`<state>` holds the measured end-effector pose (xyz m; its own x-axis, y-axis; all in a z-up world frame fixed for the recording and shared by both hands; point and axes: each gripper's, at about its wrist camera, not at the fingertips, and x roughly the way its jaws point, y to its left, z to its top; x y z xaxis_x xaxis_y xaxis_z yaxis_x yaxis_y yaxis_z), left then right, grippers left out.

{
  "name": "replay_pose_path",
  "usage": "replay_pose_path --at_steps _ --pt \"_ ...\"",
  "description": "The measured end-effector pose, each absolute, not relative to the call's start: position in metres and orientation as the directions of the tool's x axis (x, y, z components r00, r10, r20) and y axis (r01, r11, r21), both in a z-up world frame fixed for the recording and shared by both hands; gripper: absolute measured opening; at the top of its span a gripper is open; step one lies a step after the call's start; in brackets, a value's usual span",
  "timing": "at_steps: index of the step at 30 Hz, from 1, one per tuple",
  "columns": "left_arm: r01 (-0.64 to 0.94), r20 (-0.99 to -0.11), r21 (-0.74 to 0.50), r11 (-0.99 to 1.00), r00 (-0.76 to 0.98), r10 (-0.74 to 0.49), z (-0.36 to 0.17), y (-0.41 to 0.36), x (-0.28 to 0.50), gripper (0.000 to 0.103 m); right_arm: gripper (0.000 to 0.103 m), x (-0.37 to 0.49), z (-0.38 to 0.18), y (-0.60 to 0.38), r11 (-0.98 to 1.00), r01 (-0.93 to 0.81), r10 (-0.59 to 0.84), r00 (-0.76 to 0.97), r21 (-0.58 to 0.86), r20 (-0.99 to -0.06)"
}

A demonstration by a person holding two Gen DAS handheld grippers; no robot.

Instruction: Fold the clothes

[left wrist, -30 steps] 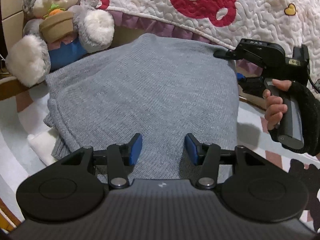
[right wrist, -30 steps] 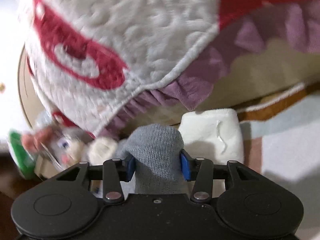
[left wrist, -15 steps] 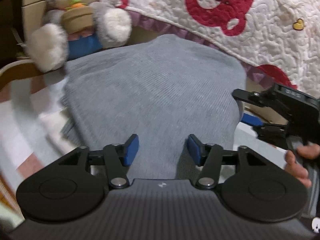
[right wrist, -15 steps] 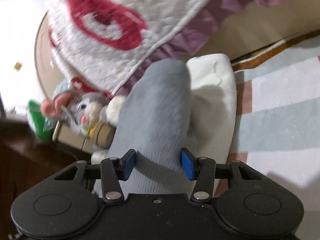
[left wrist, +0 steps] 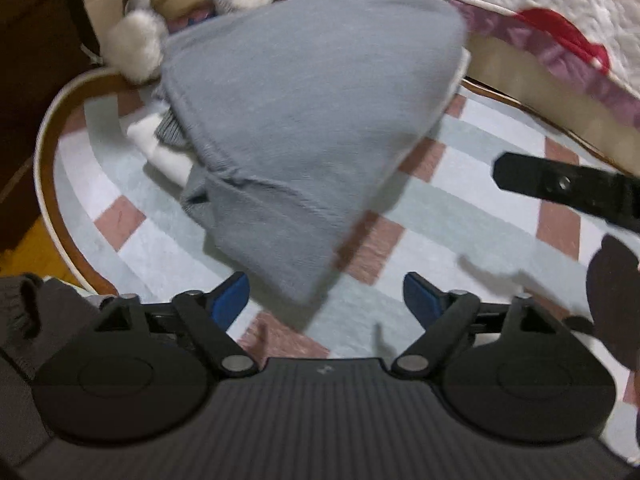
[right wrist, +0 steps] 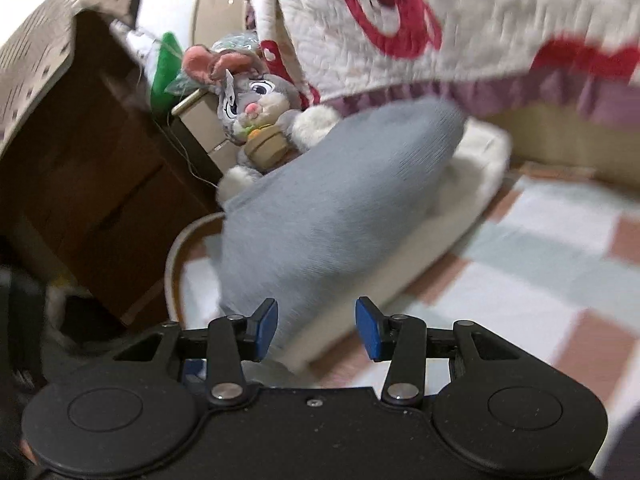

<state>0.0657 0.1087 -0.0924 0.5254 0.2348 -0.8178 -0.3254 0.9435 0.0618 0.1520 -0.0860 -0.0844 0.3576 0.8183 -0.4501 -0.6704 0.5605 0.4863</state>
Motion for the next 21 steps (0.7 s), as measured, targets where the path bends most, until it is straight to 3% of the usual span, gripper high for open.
replay_pose_path --at_steps 5,9,12,18,21 --pt "-0.289 -0.8 0.066 0.955 0.557 0.224 -0.081 0.067 0.051 0.09 0.055 0.123 -0.066 -0.131 0.632 -0.672 0.763 0.45 0.387 -0.464" --pt "-0.281 -0.782 0.094 0.955 0.573 0.245 -0.069 0.039 0.035 0.091 0.056 0.092 -0.06 -0.166 0.692 -0.64 0.7 0.481 0.335 -0.527" --pt "-0.261 -0.764 0.097 0.96 0.599 0.24 -0.062 0.02 0.018 0.096 0.062 0.069 -0.061 -0.194 0.708 -0.631 0.685 0.507 0.317 -0.522" --pt "-0.24 -0.743 0.124 0.963 0.621 0.25 -0.053 -0.016 -0.005 0.097 0.07 0.042 -0.058 -0.228 0.74 -0.603 0.661 0.569 0.298 -0.489" --pt "-0.196 -0.708 0.228 0.954 0.638 0.301 -0.048 -0.041 -0.017 0.1 0.071 0.03 -0.057 -0.236 0.759 -0.588 0.642 0.606 0.28 -0.47"
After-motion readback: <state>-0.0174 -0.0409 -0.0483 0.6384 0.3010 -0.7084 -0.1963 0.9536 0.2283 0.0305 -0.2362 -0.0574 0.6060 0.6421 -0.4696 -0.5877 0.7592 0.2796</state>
